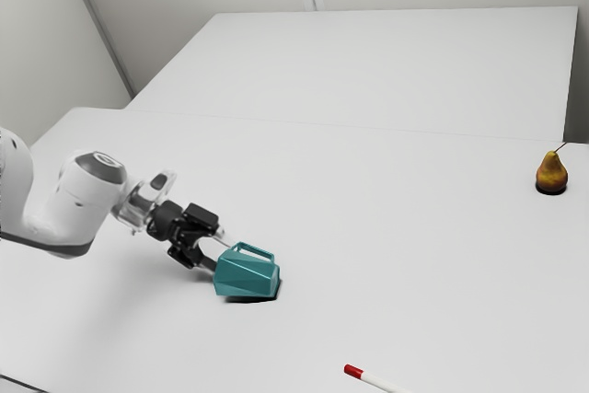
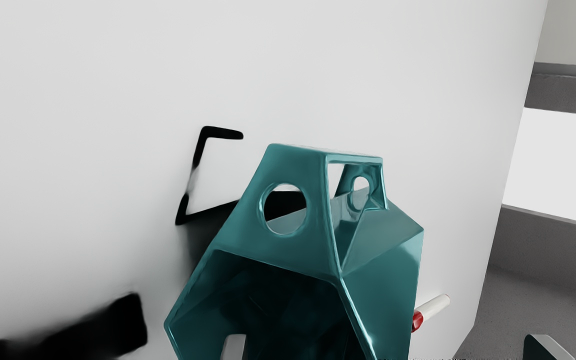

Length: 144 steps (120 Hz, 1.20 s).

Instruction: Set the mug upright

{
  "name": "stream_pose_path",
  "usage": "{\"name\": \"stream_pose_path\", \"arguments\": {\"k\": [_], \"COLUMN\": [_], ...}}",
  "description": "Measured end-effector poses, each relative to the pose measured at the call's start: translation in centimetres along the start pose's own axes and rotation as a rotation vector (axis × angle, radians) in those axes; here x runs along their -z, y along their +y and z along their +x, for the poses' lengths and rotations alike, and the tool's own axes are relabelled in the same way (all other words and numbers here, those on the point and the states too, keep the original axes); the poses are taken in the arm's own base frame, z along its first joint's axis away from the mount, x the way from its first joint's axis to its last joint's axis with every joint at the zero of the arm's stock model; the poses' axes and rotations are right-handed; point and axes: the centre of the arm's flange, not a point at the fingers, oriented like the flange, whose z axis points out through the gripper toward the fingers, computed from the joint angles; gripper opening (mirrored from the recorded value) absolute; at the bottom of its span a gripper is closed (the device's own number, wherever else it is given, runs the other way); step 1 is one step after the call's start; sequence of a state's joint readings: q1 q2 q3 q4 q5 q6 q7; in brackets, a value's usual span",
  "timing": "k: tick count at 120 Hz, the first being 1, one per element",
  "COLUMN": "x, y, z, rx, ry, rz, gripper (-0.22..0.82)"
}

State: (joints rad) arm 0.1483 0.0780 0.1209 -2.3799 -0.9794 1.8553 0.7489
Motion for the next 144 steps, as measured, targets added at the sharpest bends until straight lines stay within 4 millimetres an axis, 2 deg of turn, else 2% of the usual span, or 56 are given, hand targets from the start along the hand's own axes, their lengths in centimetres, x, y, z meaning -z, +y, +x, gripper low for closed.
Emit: {"name": "stream_pose_path", "arguments": {"k": [26,31,45,56,73,92,104,111,119,130,144], "x": [-3.2,-3.5,-3.4,-3.2,-3.0,-2.7,-0.9,0.9,3.4,6.2,7.9], "y": [0.9,1.0,1.2,1.4,1.9,3.6,7.4,9.9,11.9,13.0,13.4], "z": [-0.8,-0.9,-0.8,-0.6,-0.5,-0.5,-0.5,0.3,1.4,2.4,3.3], "rx": [-0.063,-0.071,-0.106,-0.134,-0.174,-0.240,-0.341,-0.420,-0.495,-0.547,-0.570], "ry": [-0.011,-0.008,0.012,0.024,0.034,0.039,0.060,0.046,0.014,-0.037,-0.091], "rz": [-0.110,-0.126,-0.146,-0.152,-0.154,-0.150,-0.122,-0.050,0.080,0.282,0.535], "gripper": [0.59,0.51,0.20,0.04,-0.09,-0.13,-0.13,-0.13,-0.13,-0.14,-0.13]}}
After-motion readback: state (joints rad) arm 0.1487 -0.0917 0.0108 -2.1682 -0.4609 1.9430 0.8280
